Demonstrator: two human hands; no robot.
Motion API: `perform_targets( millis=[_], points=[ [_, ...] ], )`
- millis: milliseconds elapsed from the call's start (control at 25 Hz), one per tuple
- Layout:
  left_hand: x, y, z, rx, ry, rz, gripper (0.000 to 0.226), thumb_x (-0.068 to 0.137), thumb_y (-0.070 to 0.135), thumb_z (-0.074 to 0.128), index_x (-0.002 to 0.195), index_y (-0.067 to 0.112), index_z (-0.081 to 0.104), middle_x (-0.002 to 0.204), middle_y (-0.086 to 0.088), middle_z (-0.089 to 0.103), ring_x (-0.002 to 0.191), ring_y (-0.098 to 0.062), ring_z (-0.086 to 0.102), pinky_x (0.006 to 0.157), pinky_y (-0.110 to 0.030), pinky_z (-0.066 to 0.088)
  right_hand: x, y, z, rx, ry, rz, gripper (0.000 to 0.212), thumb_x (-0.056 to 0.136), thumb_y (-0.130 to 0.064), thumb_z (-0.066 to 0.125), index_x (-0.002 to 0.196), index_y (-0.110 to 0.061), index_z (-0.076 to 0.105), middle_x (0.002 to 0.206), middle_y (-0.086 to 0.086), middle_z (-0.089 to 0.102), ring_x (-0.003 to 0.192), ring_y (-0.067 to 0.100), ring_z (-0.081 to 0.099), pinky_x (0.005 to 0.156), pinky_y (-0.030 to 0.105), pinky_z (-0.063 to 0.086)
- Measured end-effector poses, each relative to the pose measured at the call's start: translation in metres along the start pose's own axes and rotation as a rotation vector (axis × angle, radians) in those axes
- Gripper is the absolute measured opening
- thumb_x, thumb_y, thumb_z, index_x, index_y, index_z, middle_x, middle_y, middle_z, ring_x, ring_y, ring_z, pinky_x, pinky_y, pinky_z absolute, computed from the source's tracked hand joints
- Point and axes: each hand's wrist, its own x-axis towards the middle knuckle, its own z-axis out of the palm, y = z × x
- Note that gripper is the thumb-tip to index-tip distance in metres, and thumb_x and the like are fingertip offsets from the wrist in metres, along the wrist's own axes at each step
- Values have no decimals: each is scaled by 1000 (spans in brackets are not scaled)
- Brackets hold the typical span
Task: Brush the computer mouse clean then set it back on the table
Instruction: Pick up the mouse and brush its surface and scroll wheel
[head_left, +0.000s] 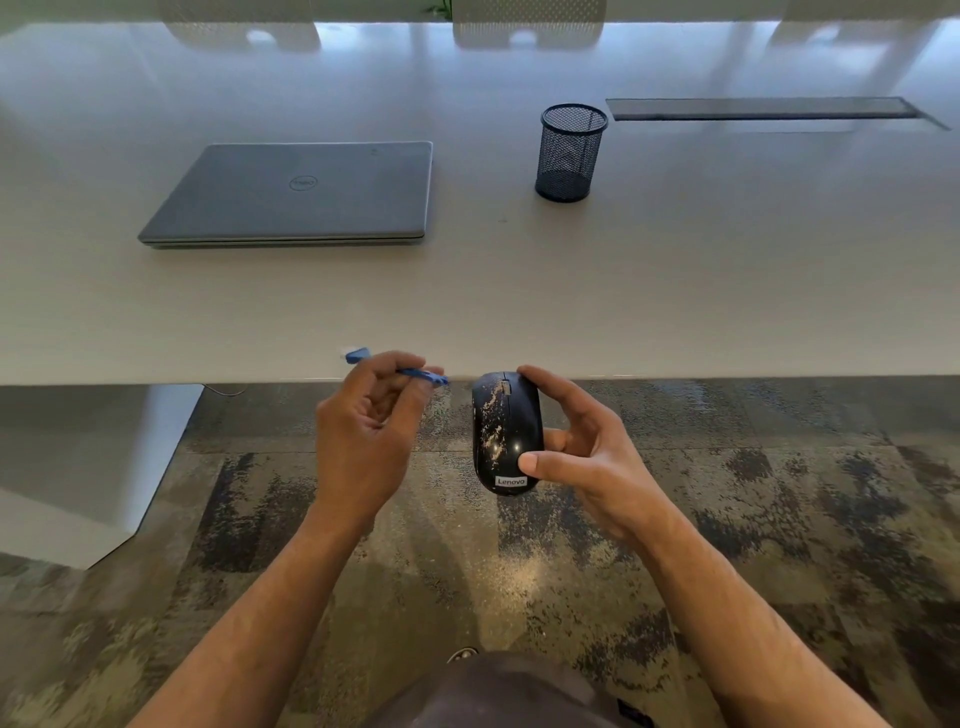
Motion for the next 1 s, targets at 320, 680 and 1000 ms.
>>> perform_targets(
  millis=[320,680,1000],
  points=[
    [-1,21,-10,25,19,-29,12,82,48,68,93,47,72,75,11,75,65,-7,72,60,-21,59,-3,1,-4,-24,-17,4,88,71,-7,82,150,-23,45,137,7,67,107,40,73,98,58,55],
    [-12,36,-8,-154,-25,3,17,79,30,72,95,26,75,89,5,77,77,-8,74,66,-18,58,-5,4,-6,-12,-19,-11,89,67,-9,85,148,-25,49,144,9,61,107,42,72,98,65,52],
    [-40,33,0,-250,-40,80,16,78,21,78,94,18,76,79,5,77,68,-15,75,68,-23,60,-5,0,-4,23,5,-59,88,63,-10,86,144,-24,53,144,6,61,100,37,75,92,51,59]
  ],
)
